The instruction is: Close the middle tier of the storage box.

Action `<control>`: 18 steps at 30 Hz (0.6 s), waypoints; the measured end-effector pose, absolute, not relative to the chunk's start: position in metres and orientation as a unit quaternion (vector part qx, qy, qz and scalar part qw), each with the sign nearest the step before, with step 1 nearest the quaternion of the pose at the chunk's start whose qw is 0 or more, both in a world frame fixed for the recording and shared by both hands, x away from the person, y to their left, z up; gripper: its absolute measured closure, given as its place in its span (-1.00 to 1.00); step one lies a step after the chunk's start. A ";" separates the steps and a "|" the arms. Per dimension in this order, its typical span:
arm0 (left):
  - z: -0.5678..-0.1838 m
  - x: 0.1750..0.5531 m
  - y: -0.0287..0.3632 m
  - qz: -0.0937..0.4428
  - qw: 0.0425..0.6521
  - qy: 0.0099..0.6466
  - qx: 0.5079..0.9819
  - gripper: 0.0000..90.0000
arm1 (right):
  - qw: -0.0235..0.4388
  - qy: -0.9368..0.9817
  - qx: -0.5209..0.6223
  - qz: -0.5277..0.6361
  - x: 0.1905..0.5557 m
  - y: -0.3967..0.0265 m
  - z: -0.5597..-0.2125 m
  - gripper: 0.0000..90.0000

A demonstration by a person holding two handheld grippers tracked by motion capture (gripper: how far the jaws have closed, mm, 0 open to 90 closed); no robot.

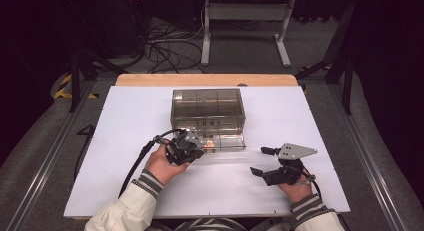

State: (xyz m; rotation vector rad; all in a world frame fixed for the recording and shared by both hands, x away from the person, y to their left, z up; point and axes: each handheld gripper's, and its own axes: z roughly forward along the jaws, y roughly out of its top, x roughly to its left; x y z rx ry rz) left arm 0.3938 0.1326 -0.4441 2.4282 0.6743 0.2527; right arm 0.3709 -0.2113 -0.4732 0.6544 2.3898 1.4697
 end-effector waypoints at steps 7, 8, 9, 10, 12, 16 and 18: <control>-0.444 0.395 0.132 0.097 0.300 0.256 0.914 1.00 | 0.130 0.823 0.225 0.506 0.371 -0.211 -0.473 -0.64; -0.444 0.395 0.132 0.097 0.300 0.256 0.914 1.00 | 0.130 0.823 0.225 0.506 0.371 -0.211 -0.473 -0.64; -0.444 0.395 0.132 0.097 0.300 0.255 0.914 1.00 | 0.130 0.823 0.225 0.506 0.371 -0.211 -0.473 -0.64; -0.444 0.395 0.132 0.098 0.301 0.255 0.914 1.00 | 0.130 0.823 0.225 0.506 0.371 -0.211 -0.473 -0.64; -0.444 0.395 0.132 0.099 0.300 0.255 0.914 1.00 | 0.130 0.823 0.225 0.506 0.371 -0.211 -0.473 -0.64; -0.444 0.396 0.132 0.104 0.302 0.261 0.911 1.00 | 0.130 0.823 0.225 0.506 0.371 -0.211 -0.473 -0.64; -0.445 0.397 0.132 0.105 0.306 0.261 0.909 1.00 | 0.130 0.823 0.225 0.506 0.371 -0.211 -0.473 -0.64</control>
